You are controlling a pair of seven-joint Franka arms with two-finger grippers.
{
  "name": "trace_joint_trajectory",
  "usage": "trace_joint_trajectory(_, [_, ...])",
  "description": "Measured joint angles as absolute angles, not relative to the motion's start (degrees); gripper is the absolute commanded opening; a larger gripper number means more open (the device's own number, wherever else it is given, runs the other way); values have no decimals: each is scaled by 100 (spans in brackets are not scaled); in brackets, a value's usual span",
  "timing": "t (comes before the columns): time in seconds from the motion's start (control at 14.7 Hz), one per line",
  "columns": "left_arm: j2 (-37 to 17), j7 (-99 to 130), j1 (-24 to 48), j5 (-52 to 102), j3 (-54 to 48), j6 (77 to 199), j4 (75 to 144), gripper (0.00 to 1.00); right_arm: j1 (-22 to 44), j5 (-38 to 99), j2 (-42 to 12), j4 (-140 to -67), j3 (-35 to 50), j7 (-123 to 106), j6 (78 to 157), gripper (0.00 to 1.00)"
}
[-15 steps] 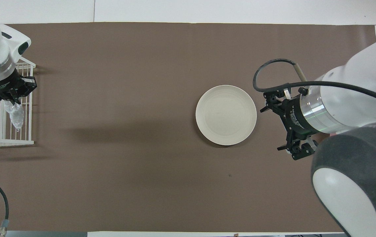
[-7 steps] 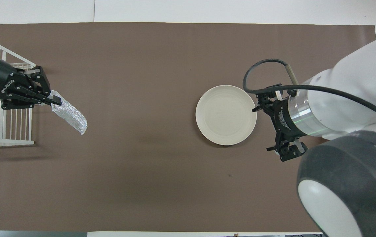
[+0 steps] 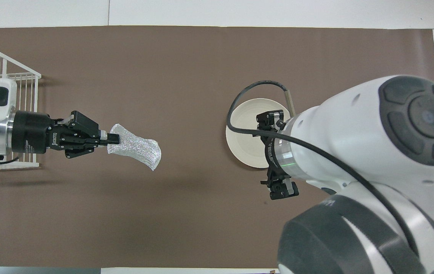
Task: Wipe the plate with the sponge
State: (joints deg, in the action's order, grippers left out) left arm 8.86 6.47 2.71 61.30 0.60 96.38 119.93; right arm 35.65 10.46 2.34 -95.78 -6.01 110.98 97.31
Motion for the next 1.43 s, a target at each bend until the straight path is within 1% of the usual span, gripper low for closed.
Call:
trace_joint_trajectory(0.14, [1229,199,397,6592,24,9746,12496,0,3902,1047,343,-9862,-598,11499,10110,100])
trace_joint_trajectory(0.27, [1399,-237,542,6968,5,9815,12759,0,4174,1047,458,-10155,-588,11823,10485,100])
trace_joint_trajectory(0.48, [1599,-1255,580,7614,-13,9825,13369,0,4547,1062,504,-10404,-578,12151,10949,100])
trace_joint_trajectory(0.75, [1769,-2281,667,8259,-20,9825,14066,0,4950,1345,387,-10618,-572,12915,12100,100])
trace_joint_trajectory(0.82, [1818,-2410,695,8306,-20,9825,14169,0,5022,1350,339,-10632,-571,13019,12253,100])
trace_joint_trajectory(0.95, [1898,-2501,718,8355,-20,9823,14276,0,5069,1351,274,-10647,-571,13069,12314,100])
trace_joint_trajectory(1.29, [1952,-2506,717,8361,4,9783,14289,0,5071,1351,256,-10821,-577,13069,12425,100])
trace_joint_trajectory(1.36, [1952,-2506,717,8361,7,9763,14289,0,5084,1351,253,-10852,-575,13069,12467,97])
trace_joint_trajectory(1.43, [1952,-2506,717,8361,7,9743,14289,0,5100,1351,249,-10883,-574,13069,12525,88])
